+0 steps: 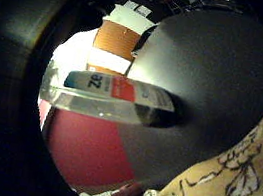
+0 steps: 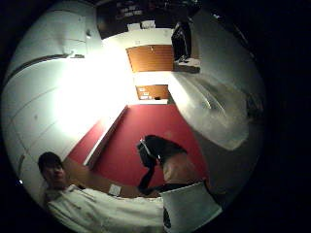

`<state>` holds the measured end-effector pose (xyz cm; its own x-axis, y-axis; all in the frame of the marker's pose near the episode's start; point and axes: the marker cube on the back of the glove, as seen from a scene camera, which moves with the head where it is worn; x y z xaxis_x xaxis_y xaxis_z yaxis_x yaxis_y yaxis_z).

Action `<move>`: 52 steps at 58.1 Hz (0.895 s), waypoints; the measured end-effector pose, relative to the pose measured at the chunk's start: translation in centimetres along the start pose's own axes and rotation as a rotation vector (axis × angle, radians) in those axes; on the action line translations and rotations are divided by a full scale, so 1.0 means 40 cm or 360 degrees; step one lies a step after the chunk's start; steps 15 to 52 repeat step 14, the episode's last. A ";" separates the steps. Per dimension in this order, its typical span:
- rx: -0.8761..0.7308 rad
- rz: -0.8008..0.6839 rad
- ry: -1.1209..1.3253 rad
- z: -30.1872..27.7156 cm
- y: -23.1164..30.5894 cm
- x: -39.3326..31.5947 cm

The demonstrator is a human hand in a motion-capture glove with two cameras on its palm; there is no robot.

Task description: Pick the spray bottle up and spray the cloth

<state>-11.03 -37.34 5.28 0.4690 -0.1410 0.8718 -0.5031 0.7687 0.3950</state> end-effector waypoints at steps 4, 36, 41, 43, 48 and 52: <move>-0.0116 0.0005 -0.0104 -0.046 0.013 -0.024; -0.0751 -0.0099 -0.0001 -0.158 0.151 -0.050; -0.0751 -0.0099 -0.0001 -0.158 0.151 -0.050; -0.0751 -0.0099 -0.0001 -0.158 0.151 -0.050; -0.0751 -0.0099 -0.0001 -0.158 0.151 -0.050; -0.0751 -0.0099 -0.0001 -0.158 0.151 -0.050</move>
